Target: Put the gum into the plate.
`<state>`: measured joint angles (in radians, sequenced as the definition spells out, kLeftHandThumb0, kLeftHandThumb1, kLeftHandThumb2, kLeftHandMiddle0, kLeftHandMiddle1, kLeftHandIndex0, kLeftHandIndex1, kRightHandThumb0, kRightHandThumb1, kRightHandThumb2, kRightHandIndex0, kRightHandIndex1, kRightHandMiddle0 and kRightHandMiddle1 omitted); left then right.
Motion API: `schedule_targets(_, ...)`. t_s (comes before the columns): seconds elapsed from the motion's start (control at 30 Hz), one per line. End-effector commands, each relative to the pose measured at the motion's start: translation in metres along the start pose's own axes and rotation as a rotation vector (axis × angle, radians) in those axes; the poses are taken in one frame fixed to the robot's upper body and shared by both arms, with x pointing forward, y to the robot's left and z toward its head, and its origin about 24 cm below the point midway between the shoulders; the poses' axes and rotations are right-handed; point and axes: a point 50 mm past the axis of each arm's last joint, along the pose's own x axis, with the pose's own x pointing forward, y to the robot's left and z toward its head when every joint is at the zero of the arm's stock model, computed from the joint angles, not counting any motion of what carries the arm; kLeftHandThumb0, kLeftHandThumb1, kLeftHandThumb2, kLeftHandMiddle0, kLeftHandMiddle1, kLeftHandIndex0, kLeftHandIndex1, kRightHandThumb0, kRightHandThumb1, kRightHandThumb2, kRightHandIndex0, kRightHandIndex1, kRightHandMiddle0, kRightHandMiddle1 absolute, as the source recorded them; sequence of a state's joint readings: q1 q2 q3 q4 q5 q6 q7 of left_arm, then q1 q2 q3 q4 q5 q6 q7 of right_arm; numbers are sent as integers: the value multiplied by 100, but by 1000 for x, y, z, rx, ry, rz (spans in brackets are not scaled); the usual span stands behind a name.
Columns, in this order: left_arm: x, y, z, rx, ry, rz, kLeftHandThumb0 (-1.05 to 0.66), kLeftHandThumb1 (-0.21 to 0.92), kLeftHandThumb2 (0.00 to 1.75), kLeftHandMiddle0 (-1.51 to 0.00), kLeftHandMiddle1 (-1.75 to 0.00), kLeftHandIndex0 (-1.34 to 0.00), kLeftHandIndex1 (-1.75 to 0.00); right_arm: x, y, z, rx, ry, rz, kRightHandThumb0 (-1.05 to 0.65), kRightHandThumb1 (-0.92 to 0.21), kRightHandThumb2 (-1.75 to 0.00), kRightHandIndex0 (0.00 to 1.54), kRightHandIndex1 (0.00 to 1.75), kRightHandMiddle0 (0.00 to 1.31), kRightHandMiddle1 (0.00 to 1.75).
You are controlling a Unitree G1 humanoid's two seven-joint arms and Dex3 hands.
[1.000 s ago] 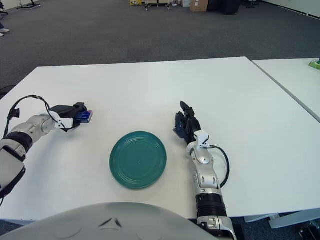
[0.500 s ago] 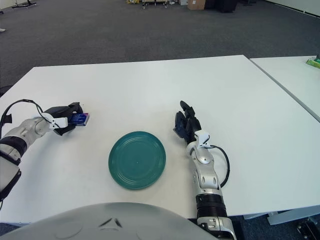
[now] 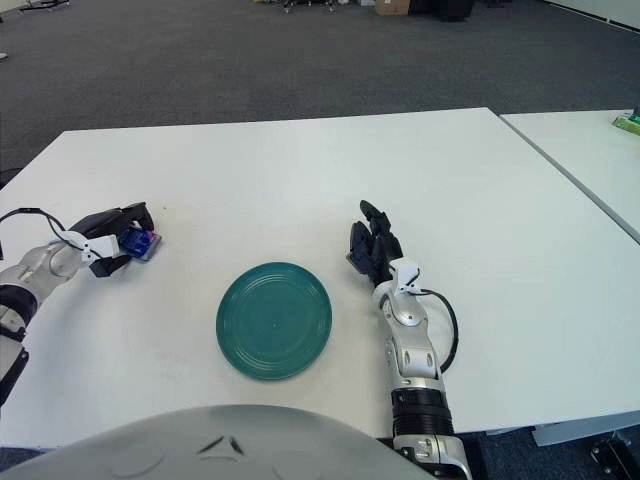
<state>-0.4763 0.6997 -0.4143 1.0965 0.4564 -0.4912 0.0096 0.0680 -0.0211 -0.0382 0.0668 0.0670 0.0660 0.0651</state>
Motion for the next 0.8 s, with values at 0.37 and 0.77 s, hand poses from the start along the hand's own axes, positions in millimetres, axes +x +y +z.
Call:
schedule_targets(0.37, -8, -26, -4, -31, 77, -113, 0, 29, 136, -63, -173, -42, -175, -4, 1, -18, 22, 100, 9, -71, -92, -82, 21, 1, 0, 47)
schedule_targets(0.77, -7, -30, -6, -37, 114, -92, 0, 29, 136, -62, -174, -41, -175, -4, 0, -17, 24, 99, -1, -69, -92, -83, 23, 1, 0, 48)
